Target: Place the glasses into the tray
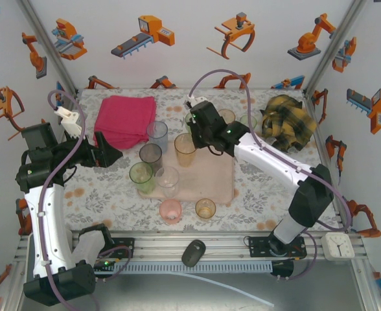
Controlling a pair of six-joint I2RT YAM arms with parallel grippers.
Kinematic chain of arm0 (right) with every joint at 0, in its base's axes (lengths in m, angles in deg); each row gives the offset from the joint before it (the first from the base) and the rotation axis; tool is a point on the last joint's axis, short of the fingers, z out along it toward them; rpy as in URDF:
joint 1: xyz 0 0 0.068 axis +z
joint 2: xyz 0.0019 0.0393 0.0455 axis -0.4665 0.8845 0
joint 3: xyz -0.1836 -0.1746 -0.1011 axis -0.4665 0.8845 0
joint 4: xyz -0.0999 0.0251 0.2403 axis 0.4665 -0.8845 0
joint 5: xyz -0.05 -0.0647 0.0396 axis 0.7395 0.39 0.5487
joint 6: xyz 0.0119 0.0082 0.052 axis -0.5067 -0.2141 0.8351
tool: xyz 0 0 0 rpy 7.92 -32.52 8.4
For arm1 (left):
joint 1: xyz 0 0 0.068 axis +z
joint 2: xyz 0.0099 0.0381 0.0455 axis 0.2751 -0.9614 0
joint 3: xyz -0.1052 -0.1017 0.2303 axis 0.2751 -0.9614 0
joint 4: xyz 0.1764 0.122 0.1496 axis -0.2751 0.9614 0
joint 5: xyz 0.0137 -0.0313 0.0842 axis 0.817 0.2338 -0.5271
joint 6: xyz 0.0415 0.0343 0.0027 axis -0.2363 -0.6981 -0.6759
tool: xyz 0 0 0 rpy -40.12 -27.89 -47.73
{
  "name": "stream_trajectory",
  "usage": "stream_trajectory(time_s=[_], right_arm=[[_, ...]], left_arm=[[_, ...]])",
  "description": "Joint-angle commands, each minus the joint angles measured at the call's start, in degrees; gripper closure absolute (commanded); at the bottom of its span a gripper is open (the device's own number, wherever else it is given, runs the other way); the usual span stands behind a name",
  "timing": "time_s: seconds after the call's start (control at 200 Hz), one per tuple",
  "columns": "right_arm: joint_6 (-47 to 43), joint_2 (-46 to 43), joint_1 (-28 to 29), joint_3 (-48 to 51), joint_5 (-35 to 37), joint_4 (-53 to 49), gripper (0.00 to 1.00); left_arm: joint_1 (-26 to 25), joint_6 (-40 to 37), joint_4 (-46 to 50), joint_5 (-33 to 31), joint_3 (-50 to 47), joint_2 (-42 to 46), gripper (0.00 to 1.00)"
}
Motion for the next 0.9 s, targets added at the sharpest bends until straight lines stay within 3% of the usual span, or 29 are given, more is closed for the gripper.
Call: stream_trajectory(time_s=[0.0,0.896], right_arm=[[-0.51,1.94,0.58,-3.26,0.6,1.73,0.97],[-0.33,10.84,2.07,-7.8,-0.62,0.94,0.96]], left_arm=[[0.22,0.74,-0.81,2.19,0.15,0.36,0.02],[0.19,0.63,-0.59,3.78,0.07,0.23,0.02]])
